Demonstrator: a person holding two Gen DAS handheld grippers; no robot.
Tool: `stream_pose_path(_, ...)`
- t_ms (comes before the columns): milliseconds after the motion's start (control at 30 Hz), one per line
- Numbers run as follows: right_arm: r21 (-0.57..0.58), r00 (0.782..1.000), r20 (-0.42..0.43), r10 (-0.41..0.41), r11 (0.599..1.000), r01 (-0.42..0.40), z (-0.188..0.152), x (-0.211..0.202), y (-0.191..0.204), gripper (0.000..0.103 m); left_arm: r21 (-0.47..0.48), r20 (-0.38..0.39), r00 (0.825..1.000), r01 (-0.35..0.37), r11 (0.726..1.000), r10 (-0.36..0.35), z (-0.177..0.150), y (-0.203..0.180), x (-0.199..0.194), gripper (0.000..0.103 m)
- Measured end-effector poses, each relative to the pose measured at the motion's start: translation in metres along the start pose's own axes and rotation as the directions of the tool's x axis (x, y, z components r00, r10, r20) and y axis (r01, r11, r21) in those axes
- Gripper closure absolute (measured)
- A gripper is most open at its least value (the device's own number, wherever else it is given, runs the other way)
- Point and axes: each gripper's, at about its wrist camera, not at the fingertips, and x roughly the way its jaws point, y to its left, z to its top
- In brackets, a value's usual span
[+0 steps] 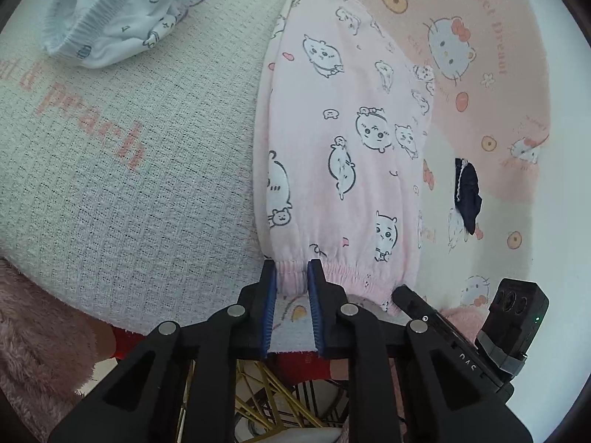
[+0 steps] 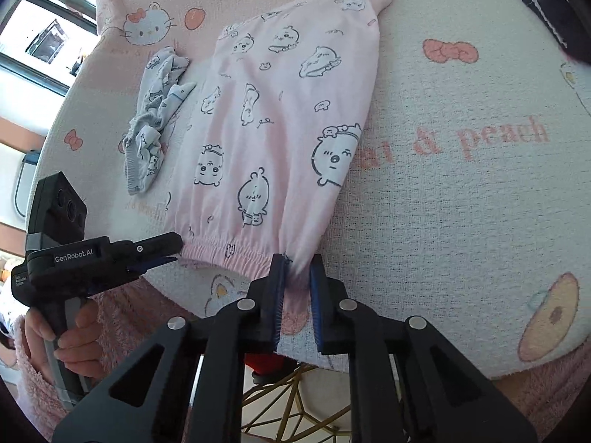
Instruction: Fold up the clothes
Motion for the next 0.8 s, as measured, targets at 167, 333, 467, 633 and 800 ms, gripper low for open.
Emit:
stream_pose_path(167, 0.026, 0.999, 0.026, 0.032, 0.999, -0.032, -0.006, -0.024, -0.006, 0.093, 0.058, -0.018, 1.000, -0.010, 0.998, 0.011, -0.011, -0.012, 0.000, 0.089)
stream_pose_path(333, 0.087, 0.998, -0.065, -0.007, 0.996, 0.013, -0.016, -0.006, -0.029, 0.090, 0.044, -0.056, 0.998, -0.026, 0.999, 0.028, -0.005, -0.005, 0.007, 0.088)
stream_pose_path(467, 0.089, 0.997, -0.046, -0.055, 0.994, 0.059, -0.015, -0.009, -0.035, 0.089, -0.003, 0.020, 0.998, 0.054, 0.999, -0.054, 0.007, 0.002, -0.010, 0.078)
stream_pose_path(633, -0.057, 0.990, 0.120, -0.072, 0.995, 0.079, -0.001, -0.030, -0.008, 0.080, 0.107, 0.173, 0.984, 0.015, 0.994, -0.034, 0.016, -0.018, -0.028, 0.075)
stream_pose_path(800, -0.143, 0.995, 0.078, -0.066, 0.987, 0.077, 0.005, 0.001, 0.004, 0.078, 0.315, 0.098, 0.989, -0.135, 0.940, 0.109, 0.010, -0.050, 0.014, 0.075)
